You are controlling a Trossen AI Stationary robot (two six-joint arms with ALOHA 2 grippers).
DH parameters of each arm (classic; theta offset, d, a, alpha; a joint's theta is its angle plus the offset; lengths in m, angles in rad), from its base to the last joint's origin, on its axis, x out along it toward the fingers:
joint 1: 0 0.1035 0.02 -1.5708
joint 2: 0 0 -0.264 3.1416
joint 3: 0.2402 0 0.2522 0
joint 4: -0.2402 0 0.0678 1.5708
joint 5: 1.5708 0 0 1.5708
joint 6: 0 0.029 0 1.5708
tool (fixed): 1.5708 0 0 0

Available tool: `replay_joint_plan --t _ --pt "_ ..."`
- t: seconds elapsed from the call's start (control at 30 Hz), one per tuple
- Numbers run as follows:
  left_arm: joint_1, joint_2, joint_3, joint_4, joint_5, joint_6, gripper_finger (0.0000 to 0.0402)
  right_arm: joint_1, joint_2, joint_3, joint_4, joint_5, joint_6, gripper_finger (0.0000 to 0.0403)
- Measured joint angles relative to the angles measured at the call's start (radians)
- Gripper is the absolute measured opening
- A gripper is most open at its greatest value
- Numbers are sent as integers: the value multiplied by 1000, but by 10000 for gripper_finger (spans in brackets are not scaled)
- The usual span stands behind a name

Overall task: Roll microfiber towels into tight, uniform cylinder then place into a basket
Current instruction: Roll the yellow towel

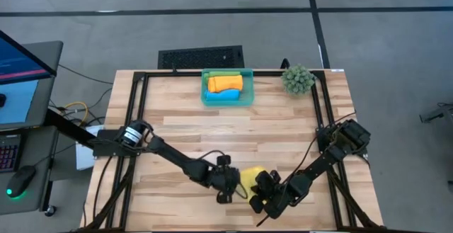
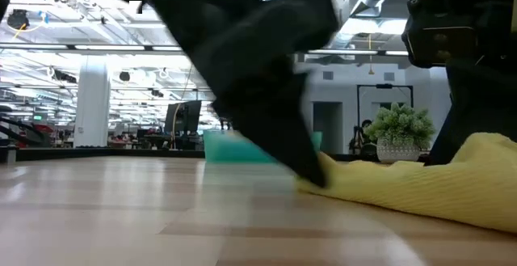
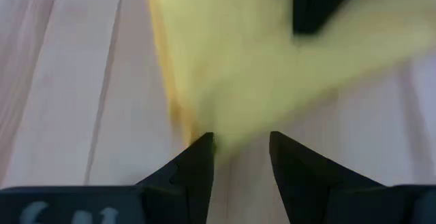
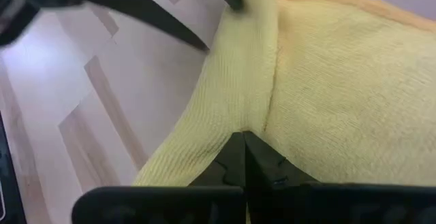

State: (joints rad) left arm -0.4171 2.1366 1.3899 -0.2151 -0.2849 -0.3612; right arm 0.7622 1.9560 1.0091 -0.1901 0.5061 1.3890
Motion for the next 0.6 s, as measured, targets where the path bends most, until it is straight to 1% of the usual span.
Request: replay_joint_plan --t 0.13,0.3,0.4,0.53,0.6 --pt "-51 -17 -1 -48 -62 -35 137 -10 0 0 0 -8 0 14" --pt "-92 -20 -10 22 -79 -45 137 -28 1 -1 18 -14 0 13" --pt "-82 -20 -32 62 -64 -69 137 -37 2 -1 35 -17 -1 15" --pt "-50 -21 -60 113 -10 -97 137 -44 3 -3 78 -14 -31 14" --pt "-39 -21 -73 129 -5 -99 137 -47 3 -3 83 -13 -35 13"
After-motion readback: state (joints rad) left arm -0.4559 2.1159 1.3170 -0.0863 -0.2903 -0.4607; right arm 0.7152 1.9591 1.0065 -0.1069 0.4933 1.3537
